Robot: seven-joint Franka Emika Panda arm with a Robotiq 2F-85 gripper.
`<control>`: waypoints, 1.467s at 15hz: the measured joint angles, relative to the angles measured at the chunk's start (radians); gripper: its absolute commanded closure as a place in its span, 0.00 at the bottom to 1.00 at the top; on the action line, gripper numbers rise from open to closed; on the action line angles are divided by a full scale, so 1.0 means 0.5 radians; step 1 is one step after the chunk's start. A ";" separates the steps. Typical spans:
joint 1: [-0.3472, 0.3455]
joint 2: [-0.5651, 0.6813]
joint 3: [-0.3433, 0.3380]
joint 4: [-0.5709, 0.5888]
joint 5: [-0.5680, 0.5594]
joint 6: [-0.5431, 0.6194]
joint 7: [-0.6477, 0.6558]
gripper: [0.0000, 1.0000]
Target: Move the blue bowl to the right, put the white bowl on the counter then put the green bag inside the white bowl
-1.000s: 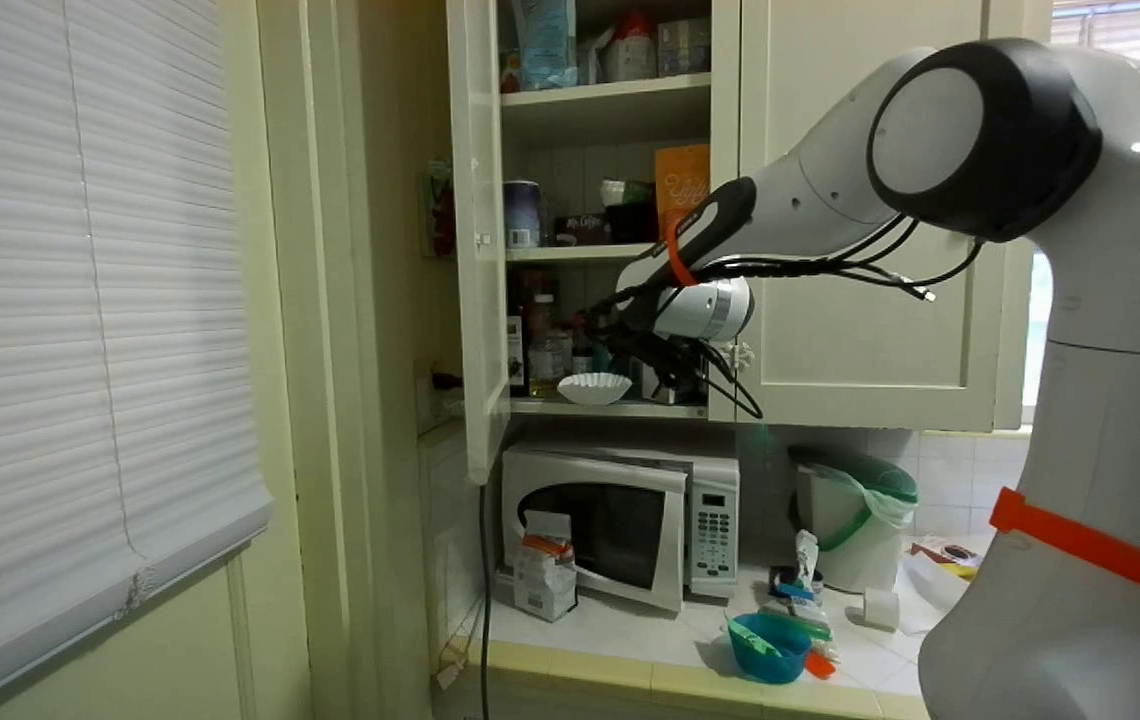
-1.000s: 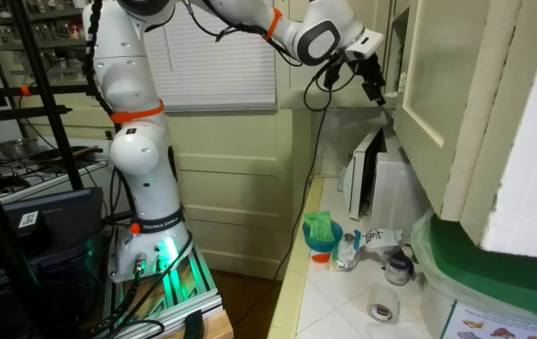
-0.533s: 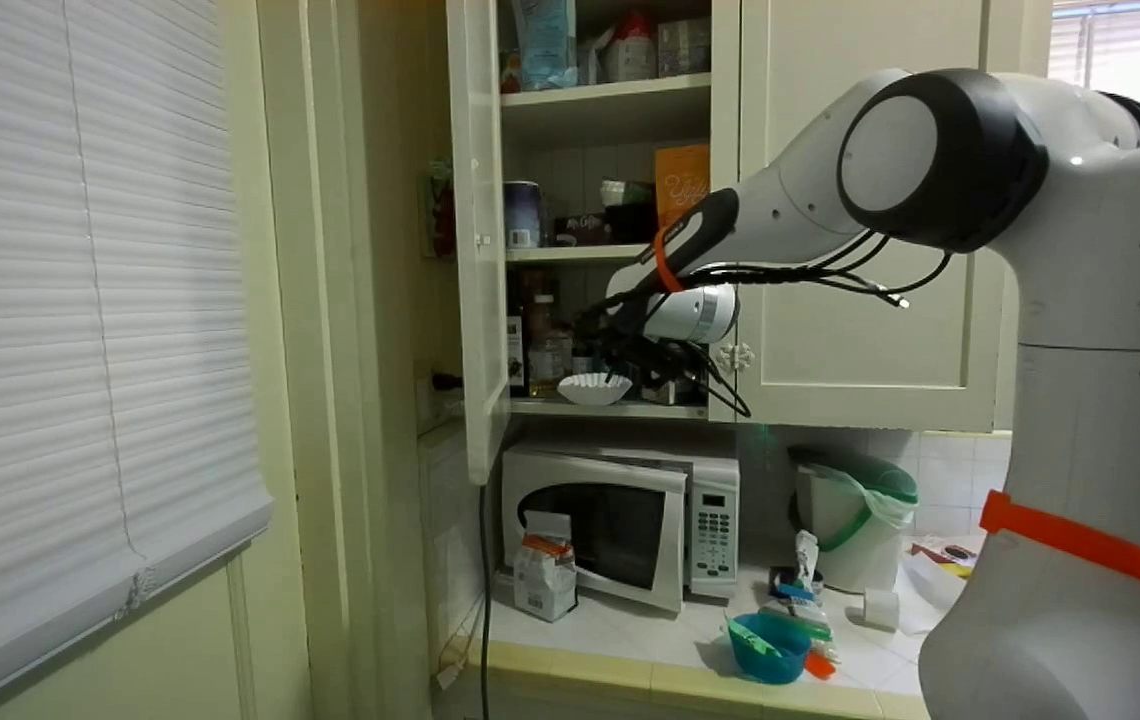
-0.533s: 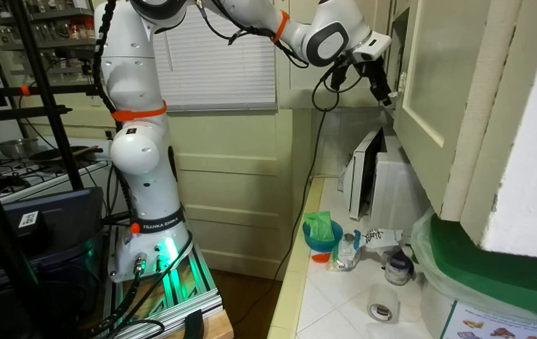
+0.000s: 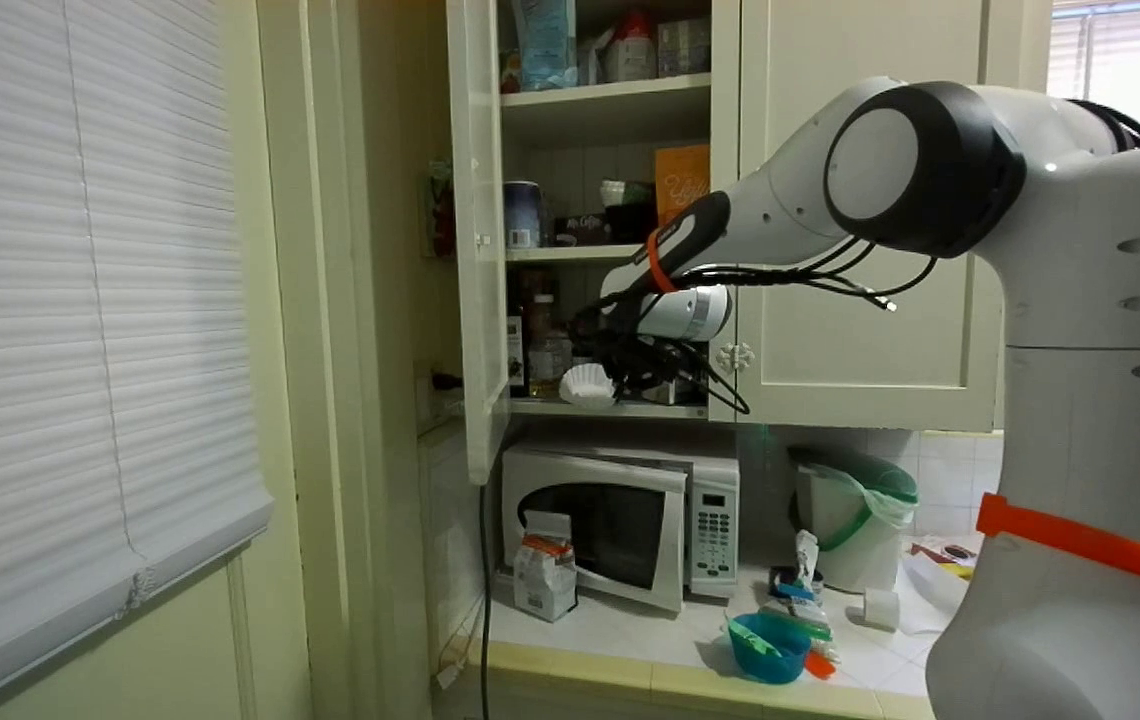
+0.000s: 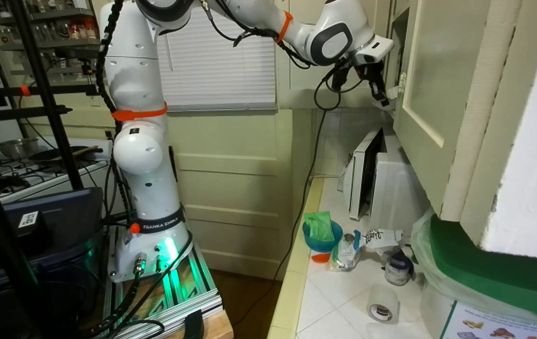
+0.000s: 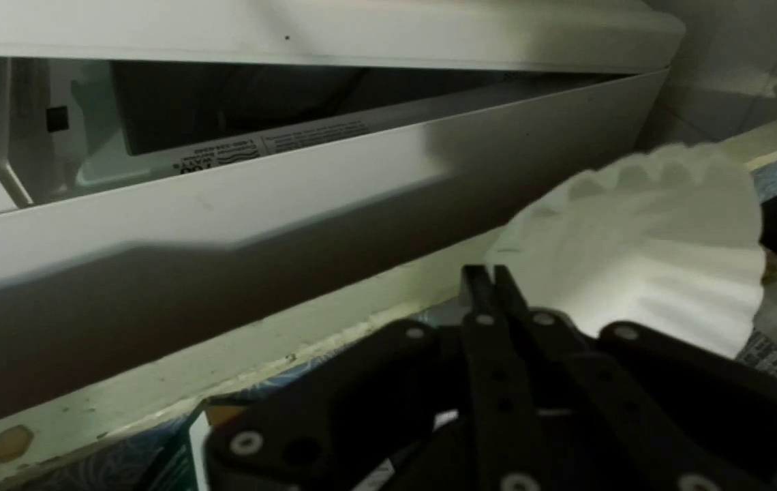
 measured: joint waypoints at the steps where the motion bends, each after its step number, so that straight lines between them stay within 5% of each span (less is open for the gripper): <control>1: 0.004 0.000 -0.006 0.000 0.010 -0.007 -0.026 1.00; 6: 0.009 -0.065 -0.022 -0.096 0.126 -0.008 -0.247 1.00; 17: 0.117 -0.546 -0.115 -0.698 0.403 -0.014 -1.054 1.00; 22: 0.210 -0.694 -0.204 -0.878 0.422 -0.217 -1.230 1.00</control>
